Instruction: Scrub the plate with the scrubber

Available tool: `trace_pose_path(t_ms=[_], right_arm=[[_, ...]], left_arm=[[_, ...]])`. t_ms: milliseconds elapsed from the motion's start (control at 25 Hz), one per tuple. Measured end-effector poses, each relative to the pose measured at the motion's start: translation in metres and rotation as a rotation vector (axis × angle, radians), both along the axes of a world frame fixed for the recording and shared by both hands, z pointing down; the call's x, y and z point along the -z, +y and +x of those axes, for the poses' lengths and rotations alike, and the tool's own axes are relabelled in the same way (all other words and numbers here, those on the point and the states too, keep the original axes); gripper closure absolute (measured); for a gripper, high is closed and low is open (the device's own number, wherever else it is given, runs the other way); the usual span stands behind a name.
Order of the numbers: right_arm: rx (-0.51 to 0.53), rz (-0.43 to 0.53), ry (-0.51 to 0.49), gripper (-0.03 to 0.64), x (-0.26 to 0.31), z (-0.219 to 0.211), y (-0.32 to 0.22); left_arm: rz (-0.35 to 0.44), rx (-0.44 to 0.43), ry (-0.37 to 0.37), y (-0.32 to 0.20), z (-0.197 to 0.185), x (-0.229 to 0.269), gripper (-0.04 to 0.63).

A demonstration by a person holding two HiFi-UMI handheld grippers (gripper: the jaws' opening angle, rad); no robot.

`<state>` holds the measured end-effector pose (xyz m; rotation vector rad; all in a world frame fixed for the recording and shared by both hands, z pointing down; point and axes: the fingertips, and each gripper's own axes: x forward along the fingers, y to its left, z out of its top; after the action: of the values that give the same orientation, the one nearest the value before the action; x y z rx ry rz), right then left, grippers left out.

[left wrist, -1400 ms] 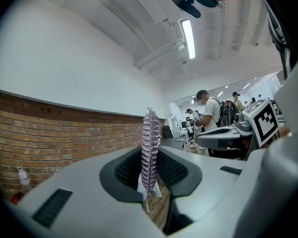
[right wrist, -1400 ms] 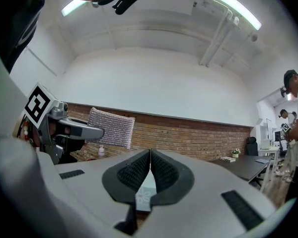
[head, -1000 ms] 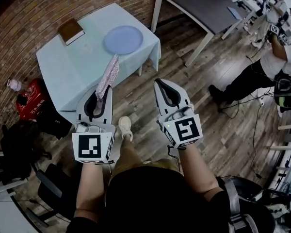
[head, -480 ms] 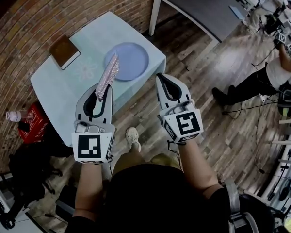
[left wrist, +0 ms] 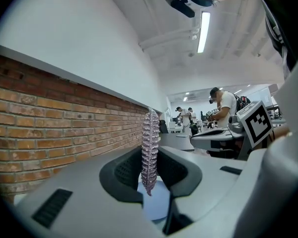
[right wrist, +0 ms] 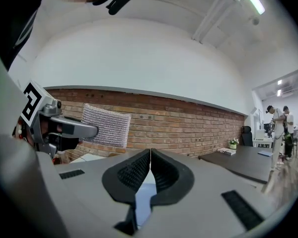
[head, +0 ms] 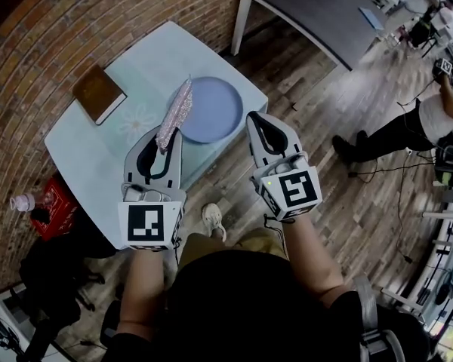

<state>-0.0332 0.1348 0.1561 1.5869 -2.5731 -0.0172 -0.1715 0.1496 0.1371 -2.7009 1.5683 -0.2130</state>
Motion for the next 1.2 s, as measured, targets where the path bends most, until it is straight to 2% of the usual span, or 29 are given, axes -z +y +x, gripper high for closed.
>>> trace_pose_path(t_ms=[280,520,760,1000,1200], right_arm=[[-0.001,-0.018,0.024,0.580,-0.002,-0.003,-0.022],[-0.007,-0.041,0.026,0.580,-0.013,0.003,-0.041],[0.011,-0.090,0.012,0.580,-0.040,0.015,-0.080],[0.095,-0.143,-0.001,0.580,-0.065,0.022,-0.128],[0.191,-0.123,-0.027,0.580,-0.074,0.030,-0.167]], left_arm=[[-0.014,-0.010,0.024,-0.023,-0.003,-0.004,0.512],[-0.044,0.001,0.017,-0.040,-0.004,-0.016,0.512],[-0.084,0.042,0.015,-0.073,-0.004,-0.037,0.512],[-0.126,0.118,0.005,-0.114,0.005,-0.059,0.512],[-0.160,0.144,-0.025,-0.151,0.025,-0.079,0.512]])
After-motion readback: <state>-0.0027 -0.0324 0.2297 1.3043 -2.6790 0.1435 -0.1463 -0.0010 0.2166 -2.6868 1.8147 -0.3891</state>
